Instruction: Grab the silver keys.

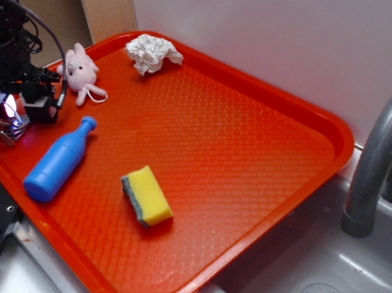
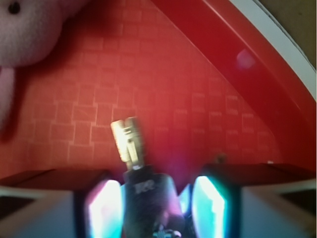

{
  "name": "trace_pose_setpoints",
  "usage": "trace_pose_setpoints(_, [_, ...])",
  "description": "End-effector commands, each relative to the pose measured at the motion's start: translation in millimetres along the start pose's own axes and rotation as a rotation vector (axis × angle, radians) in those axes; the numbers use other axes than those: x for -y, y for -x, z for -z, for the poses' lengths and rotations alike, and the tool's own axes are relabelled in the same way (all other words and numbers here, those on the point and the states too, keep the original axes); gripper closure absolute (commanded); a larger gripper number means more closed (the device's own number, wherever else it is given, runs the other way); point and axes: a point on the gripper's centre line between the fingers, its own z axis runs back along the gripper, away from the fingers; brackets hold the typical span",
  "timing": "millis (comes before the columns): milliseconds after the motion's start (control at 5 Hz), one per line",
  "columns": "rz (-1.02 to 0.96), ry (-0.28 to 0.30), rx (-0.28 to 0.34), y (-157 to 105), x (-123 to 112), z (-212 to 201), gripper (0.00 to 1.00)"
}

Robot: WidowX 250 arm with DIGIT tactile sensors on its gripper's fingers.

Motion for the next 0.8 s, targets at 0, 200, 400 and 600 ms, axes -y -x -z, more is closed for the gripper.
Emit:
trace_pose_setpoints(0, [0.022,0.013,0.038,0.7,-2.1,-12.5,0.0])
trace_pose_setpoints(200, [0.017,0.025,0.048,-2.3,-4.4,-16.1,0.0])
trace_pose_setpoints(400, [0.032,0.02,0.037,1.3,-1.1,-12.0,0.0])
trace_pose_setpoints(600, [0.06,0.019,0.022,7.1,7.9,-4.7,0.0])
